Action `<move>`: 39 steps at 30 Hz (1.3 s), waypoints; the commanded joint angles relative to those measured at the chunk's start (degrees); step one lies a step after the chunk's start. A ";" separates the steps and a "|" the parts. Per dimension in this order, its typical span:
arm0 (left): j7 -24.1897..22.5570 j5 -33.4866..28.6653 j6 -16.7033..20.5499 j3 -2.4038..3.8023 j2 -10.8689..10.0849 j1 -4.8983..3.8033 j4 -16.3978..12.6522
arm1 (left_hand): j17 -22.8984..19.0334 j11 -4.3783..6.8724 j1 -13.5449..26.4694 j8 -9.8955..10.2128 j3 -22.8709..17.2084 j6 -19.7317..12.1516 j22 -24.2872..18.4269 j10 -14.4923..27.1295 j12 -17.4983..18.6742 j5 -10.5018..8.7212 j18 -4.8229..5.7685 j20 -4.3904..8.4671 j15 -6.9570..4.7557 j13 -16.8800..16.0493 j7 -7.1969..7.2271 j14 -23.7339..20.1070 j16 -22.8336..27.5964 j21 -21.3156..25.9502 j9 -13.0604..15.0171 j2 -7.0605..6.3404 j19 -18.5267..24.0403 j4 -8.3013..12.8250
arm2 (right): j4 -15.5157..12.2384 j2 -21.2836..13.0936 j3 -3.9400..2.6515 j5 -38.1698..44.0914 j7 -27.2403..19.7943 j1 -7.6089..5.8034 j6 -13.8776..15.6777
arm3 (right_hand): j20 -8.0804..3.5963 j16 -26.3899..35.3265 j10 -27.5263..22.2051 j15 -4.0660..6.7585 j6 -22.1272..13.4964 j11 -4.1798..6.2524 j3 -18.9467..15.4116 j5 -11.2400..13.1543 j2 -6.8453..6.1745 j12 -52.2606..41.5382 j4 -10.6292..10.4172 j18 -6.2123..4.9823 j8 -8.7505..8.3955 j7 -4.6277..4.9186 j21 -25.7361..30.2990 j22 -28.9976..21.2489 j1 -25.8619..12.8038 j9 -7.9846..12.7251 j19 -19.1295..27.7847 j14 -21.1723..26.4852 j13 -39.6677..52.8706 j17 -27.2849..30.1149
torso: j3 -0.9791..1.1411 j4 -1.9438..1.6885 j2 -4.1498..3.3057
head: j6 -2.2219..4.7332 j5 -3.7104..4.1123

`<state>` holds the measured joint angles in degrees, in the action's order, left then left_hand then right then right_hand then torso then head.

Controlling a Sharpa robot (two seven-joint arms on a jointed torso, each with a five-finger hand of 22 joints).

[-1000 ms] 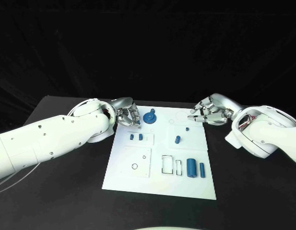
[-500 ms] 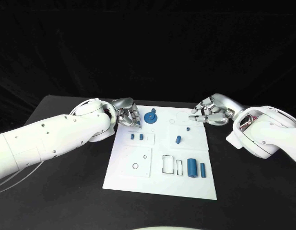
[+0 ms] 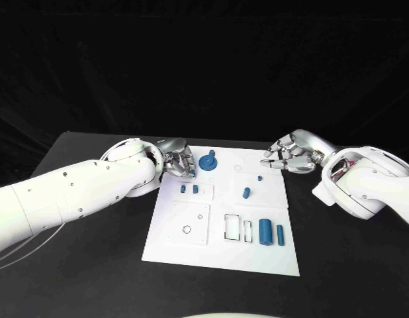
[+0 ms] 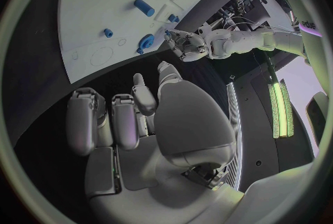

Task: Assemble the parts on the task board

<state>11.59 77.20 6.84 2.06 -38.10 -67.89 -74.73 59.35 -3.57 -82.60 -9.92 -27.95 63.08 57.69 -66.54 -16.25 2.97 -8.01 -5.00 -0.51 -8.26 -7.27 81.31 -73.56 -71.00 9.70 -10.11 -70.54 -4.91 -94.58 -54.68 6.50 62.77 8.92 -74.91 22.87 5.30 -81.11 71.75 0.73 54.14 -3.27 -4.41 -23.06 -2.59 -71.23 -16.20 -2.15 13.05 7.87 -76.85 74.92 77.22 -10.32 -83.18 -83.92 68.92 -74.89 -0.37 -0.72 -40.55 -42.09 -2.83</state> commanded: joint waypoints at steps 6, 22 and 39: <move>-0.32 -0.42 -1.60 -0.37 0.49 0.39 0.45 | -0.18 0.00 0.90 0.37 0.40 0.40 -0.09 -0.33 0.37 -0.04 1.01 -0.05 -0.05 0.09 -0.06 0.32 0.01 -0.29 -0.08 -0.08 -0.18 -0.18 | -0.09 0.02 0.00 0.33 -0.49 0.06 -0.37 | -0.10 0.23 -0.11 0.24 -0.27 0.00 -0.18 -0.39 0.11 0.15 0.05 -1.04 0.24 0.09 0.16 6.98 0.17 -0.10 0.39 -2.62 0.07 -0.06 | -0.02 0.03 -0.03 | -0.12 0.02; 0.09 -0.41 -1.85 -0.50 0.58 0.76 0.89 | -0.26 0.04 0.85 0.44 0.32 0.46 -0.09 -0.39 0.49 -0.03 1.00 -0.05 -0.06 0.11 -0.02 0.29 0.03 -0.29 -0.11 0.02 -0.16 -0.15 | -0.12 -0.06 0.00 0.33 -0.49 0.07 -0.33 | -0.11 0.31 -0.16 0.27 -0.20 0.03 -0.30 -0.45 0.18 0.22 0.05 -1.05 0.35 0.06 0.21 6.98 0.22 -0.19 0.38 -2.61 -0.05 0.01 | 0.01 0.02 0.00 | -0.15 0.09; 0.55 -0.40 -1.76 -0.51 0.55 0.77 1.19 | -0.06 -0.30 0.94 1.78 0.29 -0.72 -0.35 -0.54 1.27 -0.04 0.95 -0.14 0.15 0.21 -0.66 0.34 -0.27 -0.11 -0.73 -0.41 0.09 0.04 | -0.12 -0.12 0.00 0.33 -0.42 0.07 -0.39 | -0.12 0.35 -0.31 0.27 -0.23 0.03 -0.34 -0.46 0.18 0.38 0.05 -1.08 0.36 0.06 0.38 6.89 0.23 -0.21 0.46 -2.60 -0.23 0.07 | 0.02 0.02 0.00 | -0.01 0.12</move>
<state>11.93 77.07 5.99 1.55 -37.62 -67.16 -73.50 59.38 -3.77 -82.07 -8.48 -27.80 62.55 57.40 -66.75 -15.11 2.97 -8.01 -5.00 -0.51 -8.14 -7.78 81.31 -73.56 -71.00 9.03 -10.20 -70.54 -5.07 -94.66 -54.79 6.50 62.77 8.86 -74.88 22.87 5.30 -81.11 71.75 0.73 54.14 -3.27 -4.41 -23.29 -2.59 -71.23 -16.20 -2.15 13.05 7.87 -76.85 74.95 77.22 -10.45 -83.18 -83.92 68.80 -74.89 -0.36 -0.71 -40.54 -42.14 -2.74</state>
